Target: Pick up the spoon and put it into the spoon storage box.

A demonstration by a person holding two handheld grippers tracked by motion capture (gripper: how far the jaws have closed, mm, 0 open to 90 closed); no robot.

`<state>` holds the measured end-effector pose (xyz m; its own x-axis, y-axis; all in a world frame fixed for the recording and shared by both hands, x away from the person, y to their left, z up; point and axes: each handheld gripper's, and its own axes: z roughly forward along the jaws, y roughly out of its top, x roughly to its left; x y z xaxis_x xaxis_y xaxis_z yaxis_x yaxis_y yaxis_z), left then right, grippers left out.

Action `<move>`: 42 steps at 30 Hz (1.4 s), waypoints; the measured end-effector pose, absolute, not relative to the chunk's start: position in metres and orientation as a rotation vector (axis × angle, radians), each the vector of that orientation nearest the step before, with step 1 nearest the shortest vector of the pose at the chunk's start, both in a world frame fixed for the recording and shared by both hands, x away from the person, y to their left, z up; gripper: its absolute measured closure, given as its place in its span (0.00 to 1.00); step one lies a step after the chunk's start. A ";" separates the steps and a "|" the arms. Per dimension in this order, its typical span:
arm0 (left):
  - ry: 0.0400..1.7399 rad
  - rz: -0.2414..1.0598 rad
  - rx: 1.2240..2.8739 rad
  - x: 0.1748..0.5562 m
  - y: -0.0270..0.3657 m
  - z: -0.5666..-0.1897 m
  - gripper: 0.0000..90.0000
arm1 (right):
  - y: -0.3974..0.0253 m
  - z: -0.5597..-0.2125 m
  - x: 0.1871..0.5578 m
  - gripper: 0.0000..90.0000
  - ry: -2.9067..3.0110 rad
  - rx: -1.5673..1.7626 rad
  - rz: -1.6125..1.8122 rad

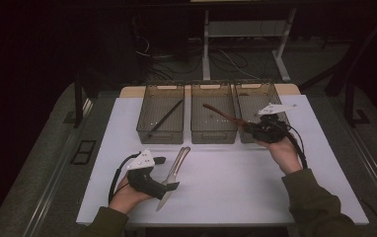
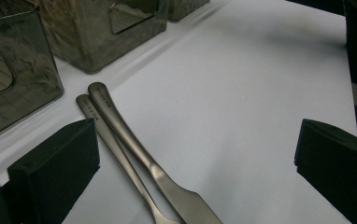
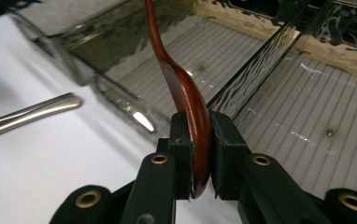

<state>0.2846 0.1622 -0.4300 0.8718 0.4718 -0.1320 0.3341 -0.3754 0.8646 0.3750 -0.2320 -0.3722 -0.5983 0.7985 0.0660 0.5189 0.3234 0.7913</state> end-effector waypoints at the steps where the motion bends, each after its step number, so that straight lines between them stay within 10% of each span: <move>1: 0.590 0.165 1.995 0.285 0.162 -0.430 0.00 | -0.229 -0.372 0.378 0.88 2.249 1.187 1.152; 42: 0.580 0.154 1.996 0.285 0.161 -0.430 0.00 | -0.182 -0.384 0.428 0.76 2.292 1.276 1.044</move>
